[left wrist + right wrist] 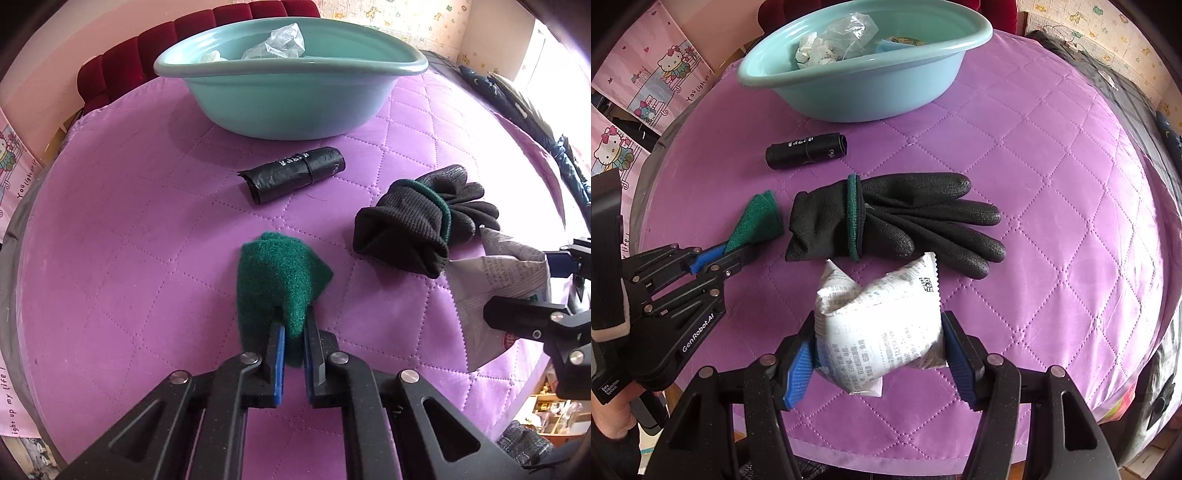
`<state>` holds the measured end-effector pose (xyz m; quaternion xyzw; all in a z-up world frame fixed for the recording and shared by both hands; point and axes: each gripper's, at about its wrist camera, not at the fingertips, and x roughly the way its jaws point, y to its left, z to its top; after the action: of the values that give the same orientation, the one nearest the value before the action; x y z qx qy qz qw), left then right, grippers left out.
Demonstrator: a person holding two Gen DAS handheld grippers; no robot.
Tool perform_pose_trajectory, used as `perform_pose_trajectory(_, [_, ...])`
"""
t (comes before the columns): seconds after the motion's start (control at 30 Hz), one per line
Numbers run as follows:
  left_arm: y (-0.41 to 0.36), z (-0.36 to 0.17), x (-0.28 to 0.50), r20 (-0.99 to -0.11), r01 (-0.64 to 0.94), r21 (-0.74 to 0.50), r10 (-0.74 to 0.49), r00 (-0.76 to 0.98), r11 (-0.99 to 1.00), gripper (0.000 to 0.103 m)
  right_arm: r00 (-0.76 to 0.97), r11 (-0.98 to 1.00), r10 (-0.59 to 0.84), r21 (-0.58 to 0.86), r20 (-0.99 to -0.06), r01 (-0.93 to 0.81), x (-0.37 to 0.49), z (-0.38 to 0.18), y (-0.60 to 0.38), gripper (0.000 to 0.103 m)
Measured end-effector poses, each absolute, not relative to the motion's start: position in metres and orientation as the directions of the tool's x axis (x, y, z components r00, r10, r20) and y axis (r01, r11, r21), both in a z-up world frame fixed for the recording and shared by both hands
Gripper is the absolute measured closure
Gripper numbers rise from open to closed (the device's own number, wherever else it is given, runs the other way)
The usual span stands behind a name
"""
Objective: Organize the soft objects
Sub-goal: 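Carry the packet with the right tool while the left tool carries the green pad toward the basin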
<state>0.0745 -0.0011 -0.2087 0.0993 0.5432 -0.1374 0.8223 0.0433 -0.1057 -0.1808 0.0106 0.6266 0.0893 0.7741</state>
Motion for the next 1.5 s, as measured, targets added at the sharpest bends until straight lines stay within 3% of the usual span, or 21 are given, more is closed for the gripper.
perform_pose_trajectory(0.87, [0.003, -0.155, 0.021, -0.892, 0.332, -0.101, -0.234, 0.387, 0.938, 0.096, 0.267, 0.985, 0.142, 0.110, -0.953, -0.132, 0.009, -0.139, -0.112, 0.036])
perform_pose_trajectory(1.5, [-0.013, -0.099, 0.021, -0.861, 0.353, -0.104, -0.262, 0.437, 0.930, 0.096, 0.321, 0.980, 0.148, 0.095, -0.935, -0.174, 0.038, -0.087, -0.120, 0.035])
